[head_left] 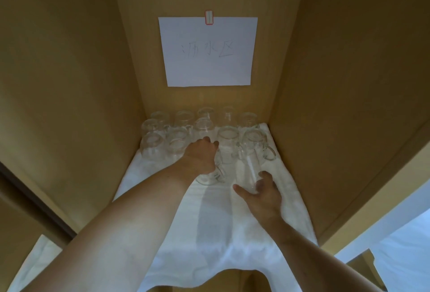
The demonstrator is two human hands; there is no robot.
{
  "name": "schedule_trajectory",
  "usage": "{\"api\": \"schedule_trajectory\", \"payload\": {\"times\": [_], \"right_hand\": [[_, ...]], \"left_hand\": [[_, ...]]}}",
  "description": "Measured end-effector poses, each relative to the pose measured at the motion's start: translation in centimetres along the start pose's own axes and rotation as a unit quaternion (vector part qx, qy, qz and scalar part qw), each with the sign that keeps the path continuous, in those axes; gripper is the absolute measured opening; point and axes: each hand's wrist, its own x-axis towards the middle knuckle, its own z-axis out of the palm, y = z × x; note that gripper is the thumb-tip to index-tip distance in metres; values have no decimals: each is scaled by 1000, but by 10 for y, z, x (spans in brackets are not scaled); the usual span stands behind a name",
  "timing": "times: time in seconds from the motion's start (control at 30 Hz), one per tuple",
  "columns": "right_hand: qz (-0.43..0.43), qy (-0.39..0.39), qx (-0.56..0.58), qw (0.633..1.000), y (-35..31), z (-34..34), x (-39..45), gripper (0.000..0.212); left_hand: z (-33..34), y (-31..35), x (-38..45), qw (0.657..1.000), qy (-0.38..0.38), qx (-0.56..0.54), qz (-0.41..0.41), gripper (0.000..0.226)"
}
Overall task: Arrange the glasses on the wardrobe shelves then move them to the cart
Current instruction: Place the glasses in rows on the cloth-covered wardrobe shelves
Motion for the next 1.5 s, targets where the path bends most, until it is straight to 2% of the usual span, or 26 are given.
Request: {"api": "schedule_trajectory", "payload": {"times": [0.17,0.37,0.43,0.57,0.83,1.03,1.2,1.3,1.4,1.5], "right_hand": [[-7,30,-111,993,-18,-30,27,104],[-93,26,-251,963,-30,-51,36,99],[-129,26,-289,948,-39,-55,39,92],[-212,4,-394,894,-62,-56,44,80],[-296,-62,-407,862,-94,-27,51,90],[-285,-88,-352,887,-98,-14,63,93],[-273,-109,-347,891,-95,-15,62,102],[-242,-126,-335,902,-97,-26,57,109],[-217,-102,-319,917,-93,-35,50,109],[-209,-91,-318,920,-86,-44,45,108]], "left_hand": [[2,-1,4,1000,2,-4,-7,70],[7,-3,9,1000,17,-4,-10,73],[6,-3,8,1000,16,-3,-12,72],[4,-1,8,1000,19,-1,-18,70],[5,2,6,999,33,13,-31,60],[7,6,6,998,40,26,-46,56],[10,9,7,998,36,21,-53,58],[16,10,9,998,35,6,-55,68],[26,13,6,998,26,14,-63,85],[26,16,1,997,40,6,-63,82]]}}
